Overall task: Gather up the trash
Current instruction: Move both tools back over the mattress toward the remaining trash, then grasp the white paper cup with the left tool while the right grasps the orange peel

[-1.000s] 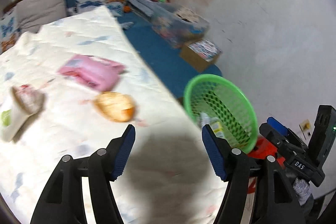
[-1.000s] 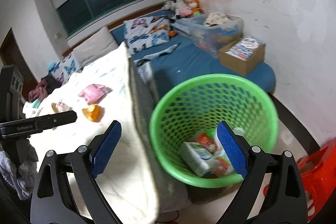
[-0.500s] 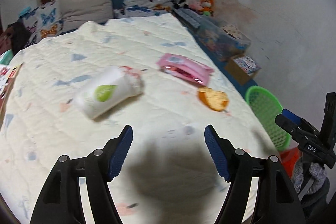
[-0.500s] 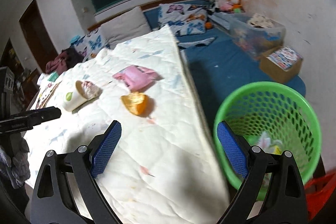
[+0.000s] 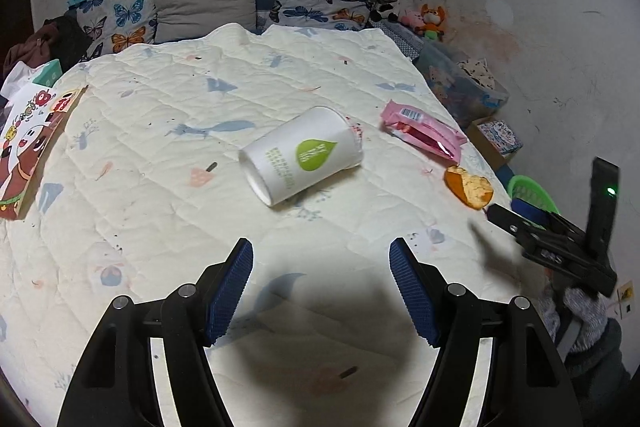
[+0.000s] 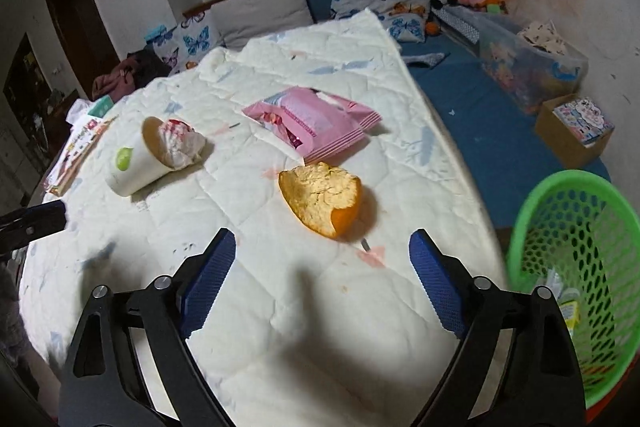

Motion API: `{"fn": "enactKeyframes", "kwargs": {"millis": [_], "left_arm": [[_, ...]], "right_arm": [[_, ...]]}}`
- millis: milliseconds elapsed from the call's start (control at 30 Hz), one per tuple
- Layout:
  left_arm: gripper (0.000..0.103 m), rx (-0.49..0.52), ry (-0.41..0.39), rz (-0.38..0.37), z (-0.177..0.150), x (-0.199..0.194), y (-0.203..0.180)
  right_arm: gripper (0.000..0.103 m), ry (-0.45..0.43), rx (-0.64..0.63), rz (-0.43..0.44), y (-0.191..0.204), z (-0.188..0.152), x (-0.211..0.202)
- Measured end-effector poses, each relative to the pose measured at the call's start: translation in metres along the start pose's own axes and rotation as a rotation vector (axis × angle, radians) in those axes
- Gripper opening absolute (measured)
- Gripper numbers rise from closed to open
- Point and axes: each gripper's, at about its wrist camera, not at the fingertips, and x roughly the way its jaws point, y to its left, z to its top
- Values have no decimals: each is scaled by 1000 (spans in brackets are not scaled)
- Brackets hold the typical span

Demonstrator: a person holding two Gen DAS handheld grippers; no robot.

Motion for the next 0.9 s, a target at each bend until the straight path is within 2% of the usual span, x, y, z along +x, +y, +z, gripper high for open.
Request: {"fn": "enactKeyframes", "kwargs": {"millis": [100,200,267,567,700,767,900], "left_arm": [[69,12,-4,7,4,0,5],[70,30,-2,7,8,2,8],[74,53,-3,10,12,4,7],[77,202,37,36,35,29,3],[80,275,45,63,48,39,-3],[82,305,55,47,55,45,-5],[83,360,68,65,63,59,-7]], "right_arm": [[85,18,-12,-22,4,4,13],[79,37,-17,-36,6,9,25],[79,43,-17,-47,6,12,30],[68,70,-18,-87,6,17,47],[64,67,-26,-113,8,18,50],[62,68,-39,-127,10,18,51],[59,62,-57,-141,13,17,51]]}}
